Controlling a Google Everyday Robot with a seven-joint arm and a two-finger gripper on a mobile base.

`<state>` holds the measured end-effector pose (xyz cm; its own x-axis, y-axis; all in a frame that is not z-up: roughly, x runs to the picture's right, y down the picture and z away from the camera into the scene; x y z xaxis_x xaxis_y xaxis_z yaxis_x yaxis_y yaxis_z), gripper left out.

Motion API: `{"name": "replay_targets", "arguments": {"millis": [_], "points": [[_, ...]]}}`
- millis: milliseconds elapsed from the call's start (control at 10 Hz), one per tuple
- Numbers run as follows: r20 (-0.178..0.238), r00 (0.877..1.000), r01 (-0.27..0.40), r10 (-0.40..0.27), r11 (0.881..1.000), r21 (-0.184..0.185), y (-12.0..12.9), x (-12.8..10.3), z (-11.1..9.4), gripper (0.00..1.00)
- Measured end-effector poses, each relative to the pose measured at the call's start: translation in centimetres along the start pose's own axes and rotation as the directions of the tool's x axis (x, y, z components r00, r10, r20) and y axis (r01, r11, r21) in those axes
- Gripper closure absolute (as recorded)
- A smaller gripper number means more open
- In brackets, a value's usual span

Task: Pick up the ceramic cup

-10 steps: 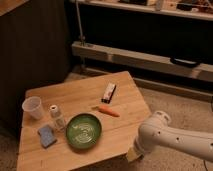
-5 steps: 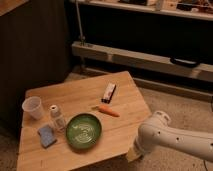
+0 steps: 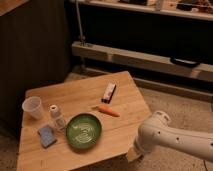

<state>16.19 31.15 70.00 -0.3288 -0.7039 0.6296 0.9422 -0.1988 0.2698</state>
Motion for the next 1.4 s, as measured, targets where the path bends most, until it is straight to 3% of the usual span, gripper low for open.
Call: {"name": "replay_targets", "arguments": {"millis": [400, 600, 1000, 1200, 1400], "points": [[-0.002, 1.000, 0.003, -0.003, 1.000, -0.006, 0.0, 0.0, -0.1, 0.32], [-0.037, 0.999, 0.011, -0.012, 1.000, -0.023, 0.0, 0.5, -1.5, 0.32], [-0.103, 0.991, 0.075, -0.084, 0.993, -0.087, -2.1, 3.2, -10.1, 0.32], [-0.120, 0.982, 0.128, -0.144, 0.984, -0.128, -4.3, 5.8, -15.5, 0.32], [-0.131, 0.968, 0.194, -0.216, 0.968, -0.160, -8.1, 10.1, -20.4, 0.32]]}}
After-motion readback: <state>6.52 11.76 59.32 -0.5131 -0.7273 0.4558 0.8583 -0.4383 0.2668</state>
